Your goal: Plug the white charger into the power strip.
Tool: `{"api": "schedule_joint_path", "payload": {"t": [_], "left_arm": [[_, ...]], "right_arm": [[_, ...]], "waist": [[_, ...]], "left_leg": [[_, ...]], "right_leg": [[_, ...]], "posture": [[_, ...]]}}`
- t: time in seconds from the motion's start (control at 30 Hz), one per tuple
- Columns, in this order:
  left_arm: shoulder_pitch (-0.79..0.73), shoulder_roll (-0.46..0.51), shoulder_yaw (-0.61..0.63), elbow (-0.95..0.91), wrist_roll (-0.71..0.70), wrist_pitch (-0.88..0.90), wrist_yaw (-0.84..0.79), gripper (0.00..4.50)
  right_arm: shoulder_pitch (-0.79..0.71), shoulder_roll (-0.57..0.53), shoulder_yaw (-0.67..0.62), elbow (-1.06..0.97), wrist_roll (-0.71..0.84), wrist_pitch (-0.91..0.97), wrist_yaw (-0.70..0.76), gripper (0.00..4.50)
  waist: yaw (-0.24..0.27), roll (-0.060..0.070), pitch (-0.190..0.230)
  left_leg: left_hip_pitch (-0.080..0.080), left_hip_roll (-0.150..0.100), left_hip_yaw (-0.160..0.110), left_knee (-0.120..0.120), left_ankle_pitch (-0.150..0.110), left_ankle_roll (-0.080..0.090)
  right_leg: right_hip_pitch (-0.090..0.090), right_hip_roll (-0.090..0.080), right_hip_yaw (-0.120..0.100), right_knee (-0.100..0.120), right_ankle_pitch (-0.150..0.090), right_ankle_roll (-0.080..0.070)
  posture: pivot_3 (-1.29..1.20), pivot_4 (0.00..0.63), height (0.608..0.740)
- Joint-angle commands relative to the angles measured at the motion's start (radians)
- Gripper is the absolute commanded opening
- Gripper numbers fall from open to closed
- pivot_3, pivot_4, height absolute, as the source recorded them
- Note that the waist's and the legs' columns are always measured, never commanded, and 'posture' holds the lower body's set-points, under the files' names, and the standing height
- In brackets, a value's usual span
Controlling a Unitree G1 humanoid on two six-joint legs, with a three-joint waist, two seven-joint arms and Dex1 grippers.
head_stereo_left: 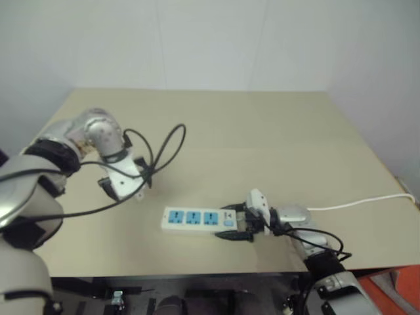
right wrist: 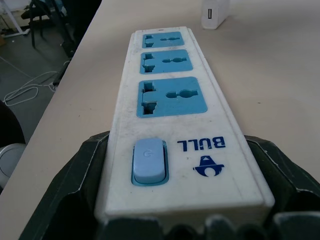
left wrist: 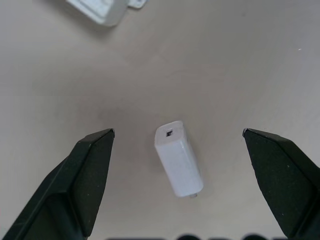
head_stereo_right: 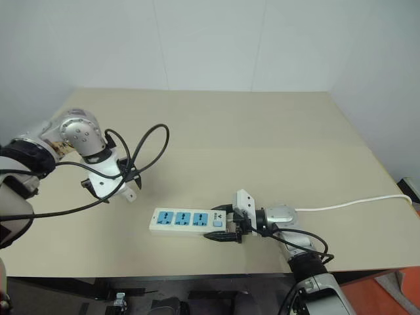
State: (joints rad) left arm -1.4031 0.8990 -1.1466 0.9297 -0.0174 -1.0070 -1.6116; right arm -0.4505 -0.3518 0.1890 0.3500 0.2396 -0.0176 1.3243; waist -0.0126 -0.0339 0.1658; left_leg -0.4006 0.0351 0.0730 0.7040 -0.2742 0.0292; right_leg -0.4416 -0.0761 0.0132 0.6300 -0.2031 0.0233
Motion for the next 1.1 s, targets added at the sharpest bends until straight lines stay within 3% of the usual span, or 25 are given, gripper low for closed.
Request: {"api": "schedule_joint_path", "payload": {"t": [0.03, 0.3, 0.63, 1.1], "left_arm": [[0.019, -0.028, 0.077, 0.037, 0.079, -0.039, -0.003, 4.5], [0.055, -0.118, 0.197, 0.112, 0.265, -0.053, 0.063, 4.5], [0.07, -0.18, 0.241, 0.192, 0.51, -0.036, 0.221, 4.5], [0.065, -0.228, 0.285, 0.247, 0.689, 0.027, 0.357, 4.5]], "right_arm": [[0.006, 0.001, -0.007, -0.056, 0.025, 0.007, -0.012, 3.44], [0.021, -0.003, -0.013, -0.079, 0.029, 0.017, -0.036, 3.44], [0.041, -0.007, -0.015, -0.105, 0.034, 0.026, -0.055, 3.44], [0.051, -0.016, -0.014, -0.124, 0.04, 0.038, -0.065, 3.44]], "waist": [[0.0, 0.0, 0.0], [0.0, 0.0, 0.0], [0.0, 0.0, 0.0], [0.003, 0.0, 0.0]], "left_leg": [[0.0, 0.0, 0.0, 0.0, 0.0, 0.0], [0.0, 0.0, 0.0, 0.001, 0.0, 0.0], [0.0, 0.0, 0.0, 0.001, 0.0, 0.0], [0.002, 0.0, 0.0, 0.001, 0.0, 0.0]], "right_leg": [[0.0, 0.0, 0.0, 0.0, 0.0, 0.0], [0.0, 0.0, 0.0, 0.0, 0.0, 0.0], [0.001, 0.0, 0.0, 0.0, 0.0, 0.0], [0.003, -0.001, 0.0, 0.001, 0.0, 0.0]], "posture": [[0.0, 0.15, 0.74], [0.0, 0.15, 0.74], [0.0, 0.15, 0.74], [0.0, 0.15, 0.74]]}}
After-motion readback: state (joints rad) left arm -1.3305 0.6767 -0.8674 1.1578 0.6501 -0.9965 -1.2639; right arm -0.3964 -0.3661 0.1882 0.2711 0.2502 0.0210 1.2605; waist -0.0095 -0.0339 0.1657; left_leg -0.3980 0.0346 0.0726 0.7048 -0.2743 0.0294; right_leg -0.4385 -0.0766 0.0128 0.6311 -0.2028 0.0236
